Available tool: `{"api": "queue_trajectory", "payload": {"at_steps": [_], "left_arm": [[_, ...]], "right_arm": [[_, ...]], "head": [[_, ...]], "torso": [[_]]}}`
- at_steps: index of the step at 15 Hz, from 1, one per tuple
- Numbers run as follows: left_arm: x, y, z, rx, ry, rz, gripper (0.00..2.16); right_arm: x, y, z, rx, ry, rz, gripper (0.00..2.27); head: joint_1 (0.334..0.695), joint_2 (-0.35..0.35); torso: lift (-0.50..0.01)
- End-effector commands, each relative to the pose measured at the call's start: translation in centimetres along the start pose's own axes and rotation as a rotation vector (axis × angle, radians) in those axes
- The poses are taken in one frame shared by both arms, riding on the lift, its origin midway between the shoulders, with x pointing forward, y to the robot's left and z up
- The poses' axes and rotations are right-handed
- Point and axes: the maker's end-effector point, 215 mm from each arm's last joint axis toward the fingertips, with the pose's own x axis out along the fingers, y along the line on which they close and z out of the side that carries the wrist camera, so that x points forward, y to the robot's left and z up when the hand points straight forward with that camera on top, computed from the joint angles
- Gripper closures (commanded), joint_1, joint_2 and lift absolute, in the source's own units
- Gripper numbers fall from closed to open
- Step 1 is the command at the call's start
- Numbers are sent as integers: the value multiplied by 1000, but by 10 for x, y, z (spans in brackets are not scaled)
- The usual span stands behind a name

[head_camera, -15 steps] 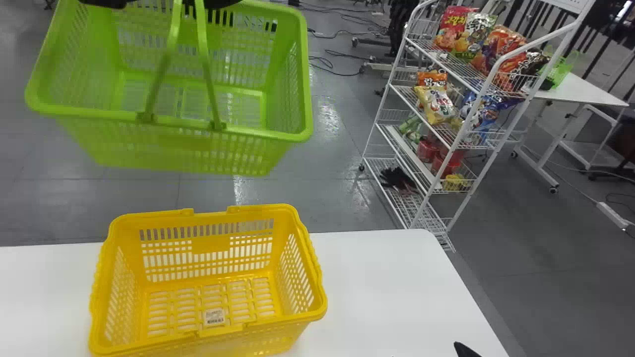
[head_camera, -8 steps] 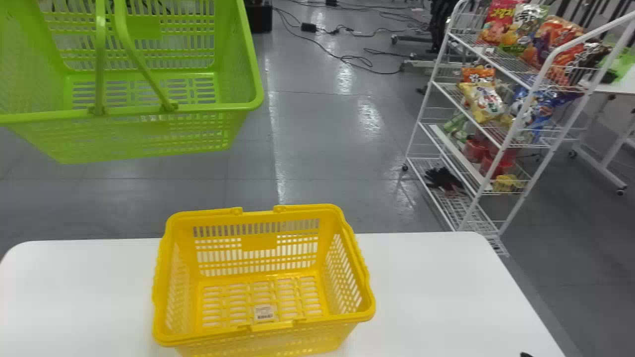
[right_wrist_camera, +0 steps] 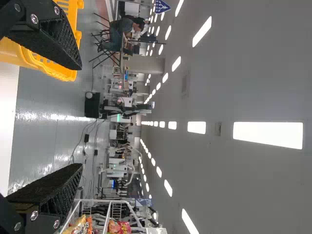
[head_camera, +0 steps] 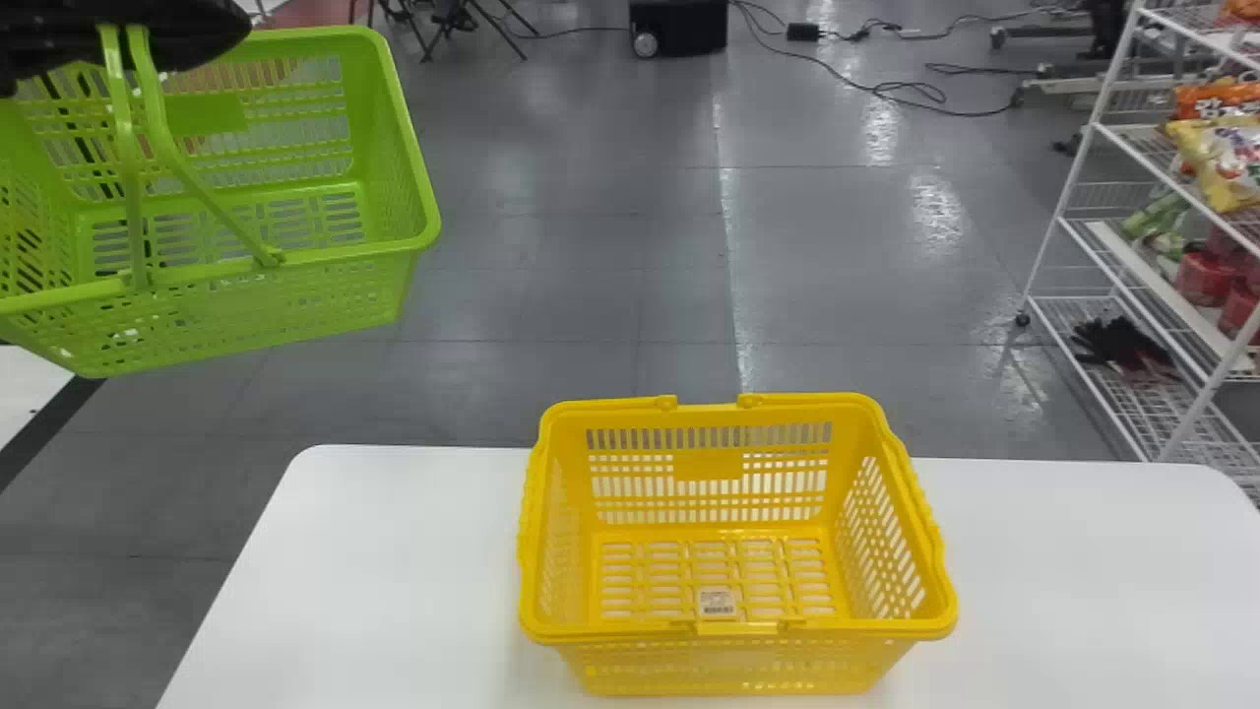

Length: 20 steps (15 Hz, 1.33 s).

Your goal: Grasp handle with right gripper to insert into left gripper then lift and swing left to center

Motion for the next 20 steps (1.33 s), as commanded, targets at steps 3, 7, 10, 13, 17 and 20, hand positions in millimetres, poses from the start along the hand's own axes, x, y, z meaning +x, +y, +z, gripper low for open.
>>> {"api": "queue_trajectory", "payload": {"at_steps": [3, 7, 10, 13, 17, 20], "left_arm": [[-52, 33, -28, -2, 5, 82, 2132], [-89, 69, -70, -33, 30, 150, 2132], [-100, 92, -104, -55, 38, 160, 2132], [-120, 100, -141, -38, 51, 182, 2132], [-139, 101, -198, -37, 64, 182, 2132], [-134, 99, -244, -50, 84, 151, 2135]], "right_arm": [[2, -4, -2, -5, 5, -4, 100], [4, -12, -3, -7, 6, -20, 100], [4, -16, -6, -13, 15, -23, 100], [4, -21, -8, -20, 19, -30, 100], [7, -37, -13, -34, 36, -52, 100], [10, -38, -16, -34, 42, -54, 100]], "head": [[631, 175], [682, 229], [695, 260], [695, 274], [695, 283], [695, 269]], "torso": [[-93], [-93], [-93], [-93], [-93], [-93]]}}
